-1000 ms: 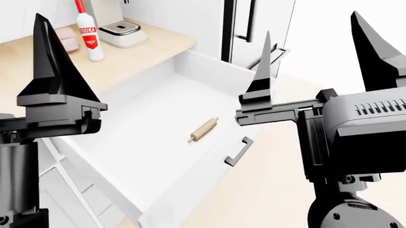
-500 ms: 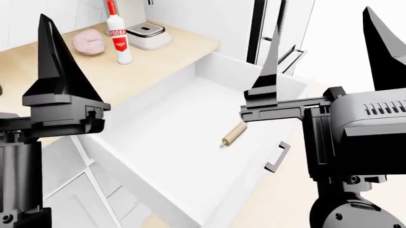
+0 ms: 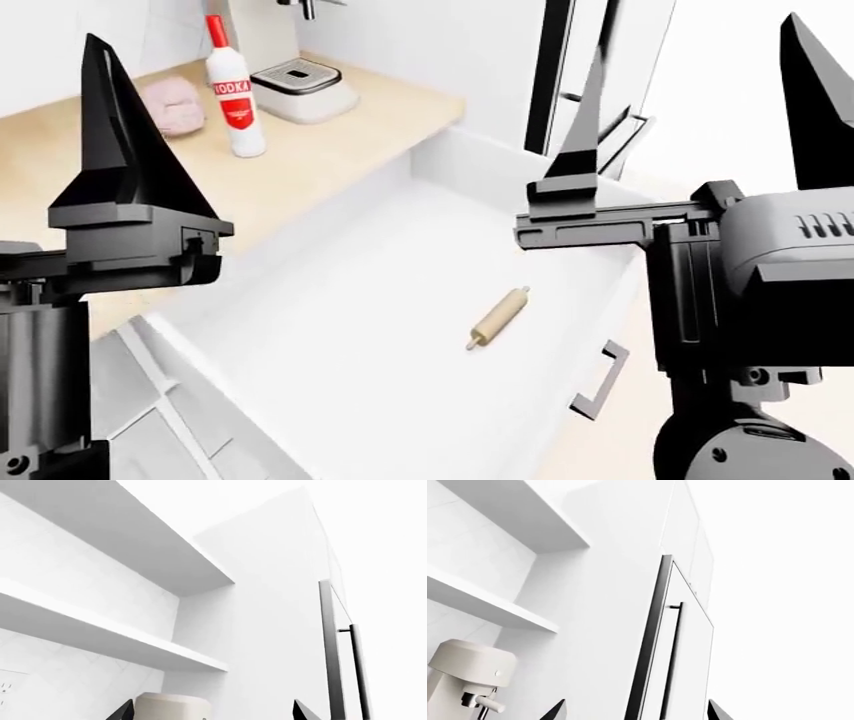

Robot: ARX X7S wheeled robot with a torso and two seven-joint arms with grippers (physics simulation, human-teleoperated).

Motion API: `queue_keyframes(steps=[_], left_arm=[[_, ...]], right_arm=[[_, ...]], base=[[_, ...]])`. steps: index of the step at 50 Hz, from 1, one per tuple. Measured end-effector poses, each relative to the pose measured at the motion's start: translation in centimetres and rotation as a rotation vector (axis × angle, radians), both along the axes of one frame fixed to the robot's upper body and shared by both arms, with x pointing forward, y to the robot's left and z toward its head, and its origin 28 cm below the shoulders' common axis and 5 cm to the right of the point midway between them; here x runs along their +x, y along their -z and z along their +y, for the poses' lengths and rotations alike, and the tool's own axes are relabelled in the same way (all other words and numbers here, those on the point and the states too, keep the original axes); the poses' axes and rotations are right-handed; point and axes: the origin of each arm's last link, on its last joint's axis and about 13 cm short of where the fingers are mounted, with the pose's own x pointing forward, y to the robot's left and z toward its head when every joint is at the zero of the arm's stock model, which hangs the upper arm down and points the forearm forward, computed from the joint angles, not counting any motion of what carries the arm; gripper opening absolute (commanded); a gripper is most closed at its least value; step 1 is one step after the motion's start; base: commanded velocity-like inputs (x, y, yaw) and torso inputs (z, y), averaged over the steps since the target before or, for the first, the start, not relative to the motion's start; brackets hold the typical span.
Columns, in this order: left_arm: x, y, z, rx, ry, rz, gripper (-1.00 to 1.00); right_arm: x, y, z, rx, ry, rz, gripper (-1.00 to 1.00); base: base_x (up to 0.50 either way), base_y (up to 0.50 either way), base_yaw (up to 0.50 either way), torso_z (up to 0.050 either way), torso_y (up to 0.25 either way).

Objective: Close the right drawer.

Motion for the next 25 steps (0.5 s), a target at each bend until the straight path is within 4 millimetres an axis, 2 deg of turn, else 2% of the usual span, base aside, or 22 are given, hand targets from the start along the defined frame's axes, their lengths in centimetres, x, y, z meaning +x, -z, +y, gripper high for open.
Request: queue_keyframes(steps=[5,25], left_arm=[[-0.02,0.00,0.00,0.000,0.000,-0.001,1.00],[0.01,-0.17,-0.08,0.000,0.003,-0.004,1.00]], right_arm=[[0.00,0.02,-0.01,0.002,-0.002,-0.001,1.00],[0.07,-0.22,0.10,0.005,-0.006,-0.008,1.00]], base=[[0.27,-0.35,0.00,0.000,0.002],[0.00,0.00,0.00,0.000,0.000]])
